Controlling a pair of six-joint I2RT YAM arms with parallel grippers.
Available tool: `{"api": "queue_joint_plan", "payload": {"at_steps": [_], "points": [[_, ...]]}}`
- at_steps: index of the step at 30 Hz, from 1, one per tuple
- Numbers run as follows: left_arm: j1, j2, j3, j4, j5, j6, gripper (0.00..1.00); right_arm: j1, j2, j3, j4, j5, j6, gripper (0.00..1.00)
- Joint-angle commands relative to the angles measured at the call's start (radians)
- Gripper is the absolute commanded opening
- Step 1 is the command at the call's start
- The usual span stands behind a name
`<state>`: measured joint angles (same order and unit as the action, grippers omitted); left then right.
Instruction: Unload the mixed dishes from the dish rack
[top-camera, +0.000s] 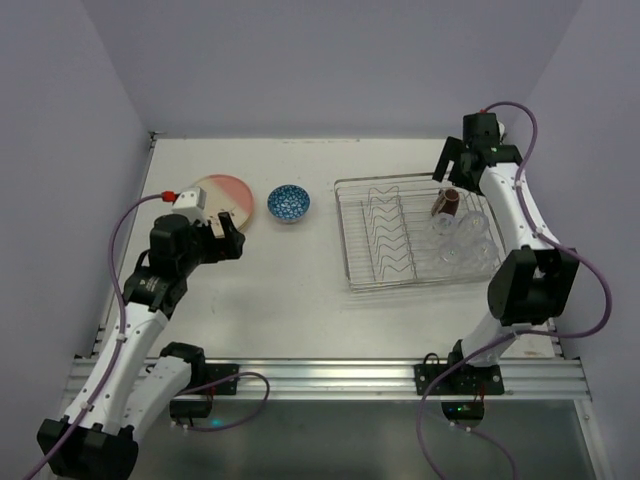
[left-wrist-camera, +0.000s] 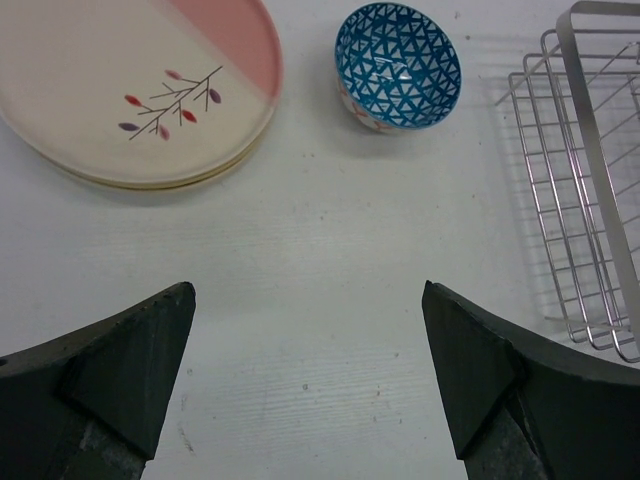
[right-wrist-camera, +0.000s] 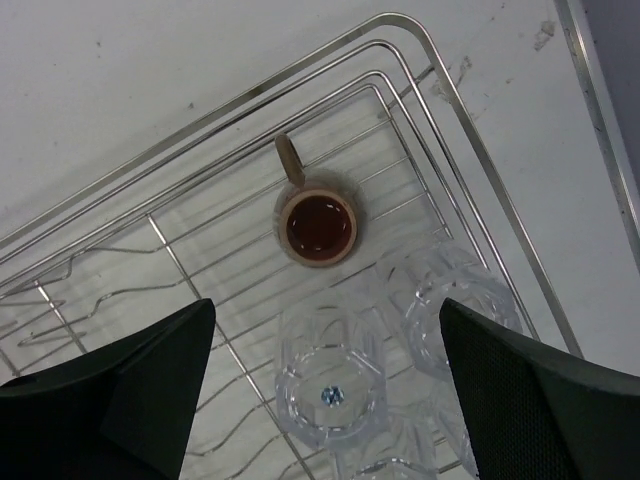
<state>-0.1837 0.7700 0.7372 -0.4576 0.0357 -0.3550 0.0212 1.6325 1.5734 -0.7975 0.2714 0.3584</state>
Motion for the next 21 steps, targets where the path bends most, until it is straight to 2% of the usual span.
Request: {"api": "queue_joint_plan", "payload": {"at_steps": [1,10,21], "points": [[-0.031,0.003,-0.015,0.033,0.003,0.033,1.0,-0.017,0.084,0.098,-0.011,-0.003,-0.026,0.95],[-0.056,0.031,-0.012,0.03,0.021,0.039,1.0,-0.052,0.276,0.168,-0.035,-0.066,-0.059,0.89],[-0.066,0.028,-0.015,0.031,0.027,0.04,1.0,-0.05,0.371,0.194,-0.04,-0.089,-0.067,0.82]]}}
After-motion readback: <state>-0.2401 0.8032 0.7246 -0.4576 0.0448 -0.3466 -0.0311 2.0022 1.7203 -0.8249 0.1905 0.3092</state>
